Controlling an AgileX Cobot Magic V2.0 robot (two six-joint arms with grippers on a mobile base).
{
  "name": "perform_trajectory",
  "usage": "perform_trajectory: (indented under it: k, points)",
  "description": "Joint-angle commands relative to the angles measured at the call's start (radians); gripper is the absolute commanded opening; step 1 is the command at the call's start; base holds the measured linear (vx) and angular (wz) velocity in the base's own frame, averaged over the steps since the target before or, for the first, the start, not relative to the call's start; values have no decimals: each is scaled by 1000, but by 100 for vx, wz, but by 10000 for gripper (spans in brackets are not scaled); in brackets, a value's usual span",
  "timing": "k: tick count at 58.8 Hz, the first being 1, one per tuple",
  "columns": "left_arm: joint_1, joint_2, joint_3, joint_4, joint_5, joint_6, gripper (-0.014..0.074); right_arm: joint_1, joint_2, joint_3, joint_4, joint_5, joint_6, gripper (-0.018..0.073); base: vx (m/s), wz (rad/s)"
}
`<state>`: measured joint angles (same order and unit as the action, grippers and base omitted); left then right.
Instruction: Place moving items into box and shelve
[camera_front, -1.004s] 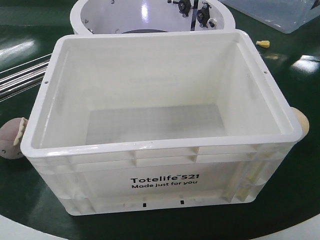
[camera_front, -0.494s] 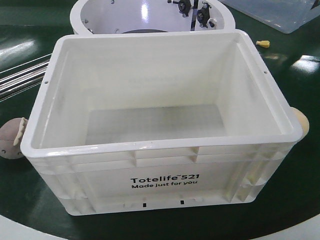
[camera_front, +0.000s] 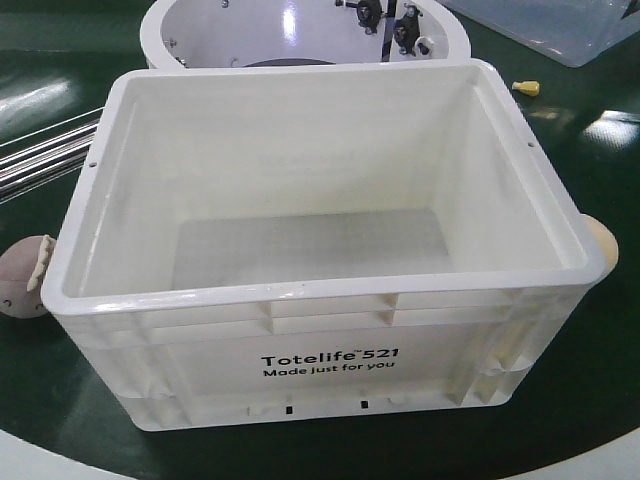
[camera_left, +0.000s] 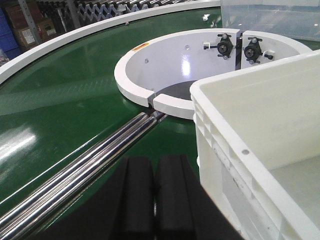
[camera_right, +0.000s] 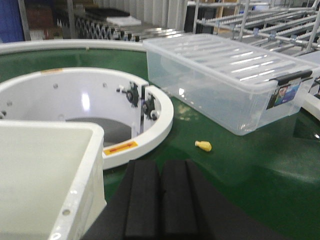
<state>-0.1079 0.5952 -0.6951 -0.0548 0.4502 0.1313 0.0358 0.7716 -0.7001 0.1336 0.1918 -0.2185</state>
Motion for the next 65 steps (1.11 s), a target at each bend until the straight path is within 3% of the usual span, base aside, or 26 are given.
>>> perform_trajectory:
  k: [1,11,21,35,41,49,52,58,65]
  points:
    - [0,4,-31,-6,-89,-10,298,-5,26,-31,-5,-82,-38,183,0,0]
    - [0,4,-31,-6,-92,-10,438,-5,59,-31,-5,-85,-40,432,0,0]
    - [0,4,-31,-9,-79,-22,451,-5,76,-31,2,-33,-34,584,0,0]
    - [0,4,-31,20,-33,-244,451,-6,36,-76,-3,171,10,585,0,0]
    - [0,8,-34,133,-33,-300,451,-8,45,-141,-63,191,88,585,0,0]
    - [2,69,-37,292,-12,-493,451,-8,131,-236,-272,302,271,585,0,0]
    - [2,105,-46,349,-15,-530,451,-8,169,-253,-323,319,322,585,0,0]
    - [12,181,-82,421,-18,-584,451,-8,246,-267,-333,284,346,585,0,0]
    - [33,306,-127,417,-19,-587,451,-8,354,-268,-332,288,351,585,0,0]
